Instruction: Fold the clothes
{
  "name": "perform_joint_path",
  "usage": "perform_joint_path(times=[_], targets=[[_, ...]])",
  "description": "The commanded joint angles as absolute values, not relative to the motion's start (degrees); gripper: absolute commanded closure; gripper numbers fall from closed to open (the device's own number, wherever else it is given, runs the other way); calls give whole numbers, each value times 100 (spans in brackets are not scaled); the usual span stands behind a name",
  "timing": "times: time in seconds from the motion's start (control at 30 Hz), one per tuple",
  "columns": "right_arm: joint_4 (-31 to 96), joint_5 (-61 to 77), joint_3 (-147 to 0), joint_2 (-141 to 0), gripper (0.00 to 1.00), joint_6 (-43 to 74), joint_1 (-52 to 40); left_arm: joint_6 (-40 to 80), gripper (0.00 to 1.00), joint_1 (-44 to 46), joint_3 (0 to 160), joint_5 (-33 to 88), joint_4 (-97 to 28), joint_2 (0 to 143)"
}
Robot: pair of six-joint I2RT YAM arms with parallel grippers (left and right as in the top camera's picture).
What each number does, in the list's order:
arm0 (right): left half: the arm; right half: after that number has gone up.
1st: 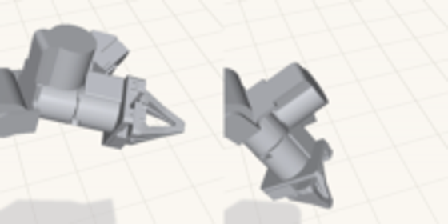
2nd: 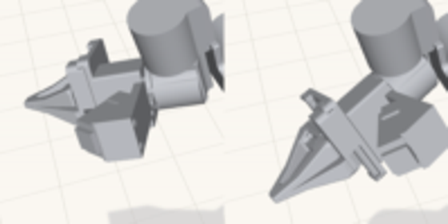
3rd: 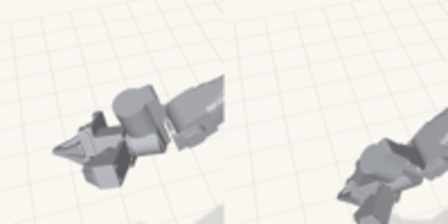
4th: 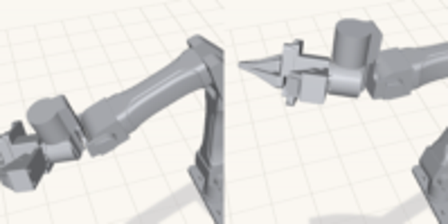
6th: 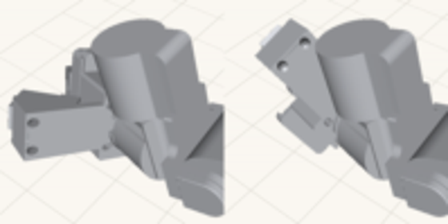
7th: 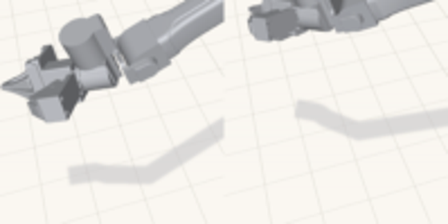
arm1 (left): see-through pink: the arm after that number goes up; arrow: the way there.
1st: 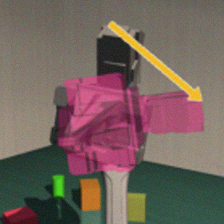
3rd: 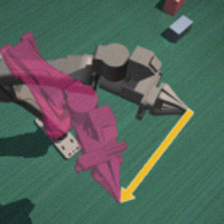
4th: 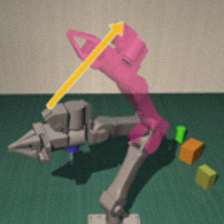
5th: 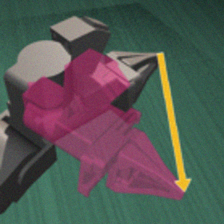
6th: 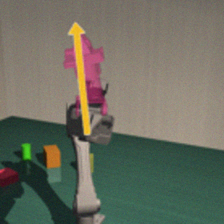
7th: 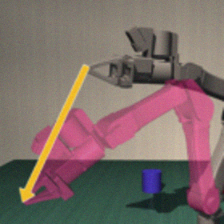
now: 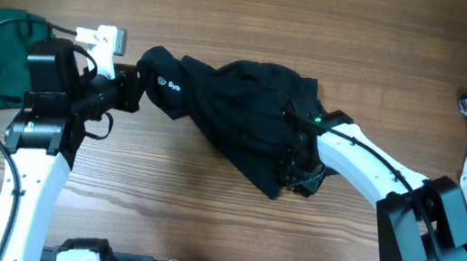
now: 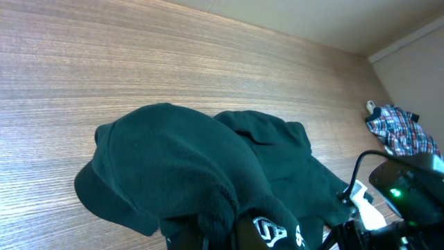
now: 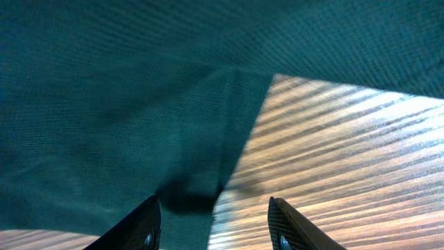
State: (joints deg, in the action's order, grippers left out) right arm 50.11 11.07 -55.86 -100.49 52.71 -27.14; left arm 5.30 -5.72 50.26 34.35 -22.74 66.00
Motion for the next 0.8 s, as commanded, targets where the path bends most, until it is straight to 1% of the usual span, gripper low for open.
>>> perform_joint_path(times=[0.0,0.23,0.4,0.47,0.57,0.6,0.63,0.7,0.73,0.77], targets=[[4947,1079,-5564,-9996,49,5387,-2731,694,96,-585,5092,3446,-2228,6558],[4338,567,-5564,-9996,50,5415,-2692,692,96,-497,5092,3444,-2447,6556],[4156,-578,-5487,-10001,50,5391,-2692,690,96,-493,5092,3444,-2445,6556],[3835,-823,-5487,-10001,50,4821,-2692,690,96,-493,5092,3441,-2445,6556],[3505,-945,-5487,-10005,51,4646,-2692,690,96,-493,5092,3441,-2447,6556],[3260,-1039,-5487,-10092,54,4547,-2692,690,95,-493,5092,3441,-2449,6556],[3131,-1041,-5487,-10162,54,4392,-2692,690,95,-493,5092,3441,-2453,6556],[2692,-1076,-5487,-10392,54,3826,-2639,690,96,-493,5092,3441,-2471,6558],[2338,-1076,-5487,-10567,54,3273,-2482,690,95,-493,5092,3439,-2469,6558],[2213,-1079,-5487,-10626,54,3089,-2364,690,96,-493,5092,3437,-2471,6558]])
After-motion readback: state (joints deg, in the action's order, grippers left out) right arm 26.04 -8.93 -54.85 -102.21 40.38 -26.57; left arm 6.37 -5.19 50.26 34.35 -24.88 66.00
